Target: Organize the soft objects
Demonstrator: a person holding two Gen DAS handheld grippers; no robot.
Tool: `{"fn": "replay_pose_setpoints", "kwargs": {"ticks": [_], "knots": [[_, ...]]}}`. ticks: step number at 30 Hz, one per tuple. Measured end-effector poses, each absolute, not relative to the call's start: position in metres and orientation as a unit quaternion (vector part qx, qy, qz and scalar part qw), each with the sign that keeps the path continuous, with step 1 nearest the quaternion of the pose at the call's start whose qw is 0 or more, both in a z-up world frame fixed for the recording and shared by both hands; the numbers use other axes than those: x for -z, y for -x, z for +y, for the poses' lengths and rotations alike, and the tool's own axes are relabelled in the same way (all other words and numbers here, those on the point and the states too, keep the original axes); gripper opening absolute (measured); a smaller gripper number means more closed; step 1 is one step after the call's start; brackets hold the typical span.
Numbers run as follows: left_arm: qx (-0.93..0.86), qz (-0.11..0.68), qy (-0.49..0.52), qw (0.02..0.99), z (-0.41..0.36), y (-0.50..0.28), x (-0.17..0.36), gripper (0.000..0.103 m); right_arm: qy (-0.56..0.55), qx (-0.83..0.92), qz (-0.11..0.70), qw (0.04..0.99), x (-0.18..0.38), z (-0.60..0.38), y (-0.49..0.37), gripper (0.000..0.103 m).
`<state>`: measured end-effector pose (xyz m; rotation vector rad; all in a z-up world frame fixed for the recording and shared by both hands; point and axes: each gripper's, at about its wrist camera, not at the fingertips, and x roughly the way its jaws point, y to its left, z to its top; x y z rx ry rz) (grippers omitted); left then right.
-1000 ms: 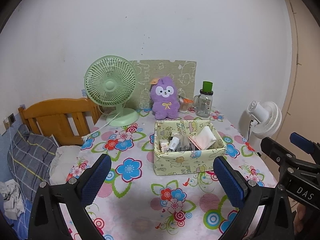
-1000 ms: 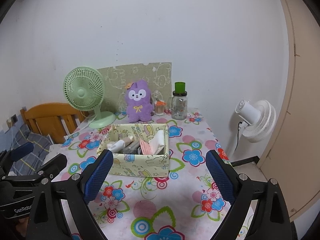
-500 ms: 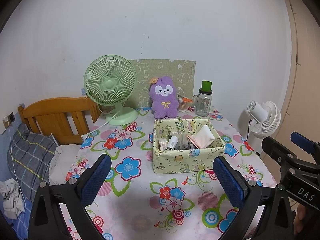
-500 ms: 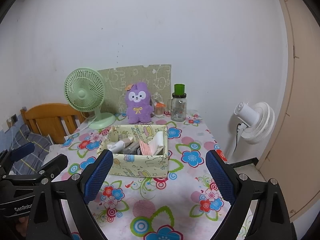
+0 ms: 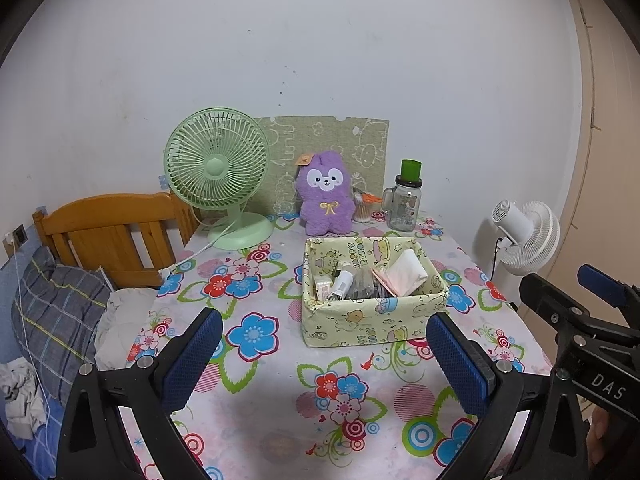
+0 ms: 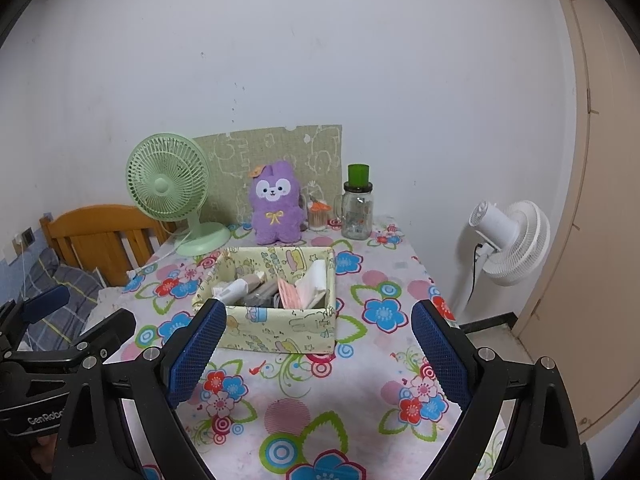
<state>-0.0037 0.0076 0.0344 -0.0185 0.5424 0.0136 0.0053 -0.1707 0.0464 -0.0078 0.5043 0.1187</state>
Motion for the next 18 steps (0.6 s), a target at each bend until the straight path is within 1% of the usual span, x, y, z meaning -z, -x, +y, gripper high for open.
{"fn": "replay_pose_setpoints", "kwargs": {"ticks": [18], "knots": [[0.001,0.267,0.01,0.964,0.0041,0.0004,-0.0333,0.103,0.001,-0.062,0.248,0.967,-0.044,-0.1721,-0.0108,0.095]]}}
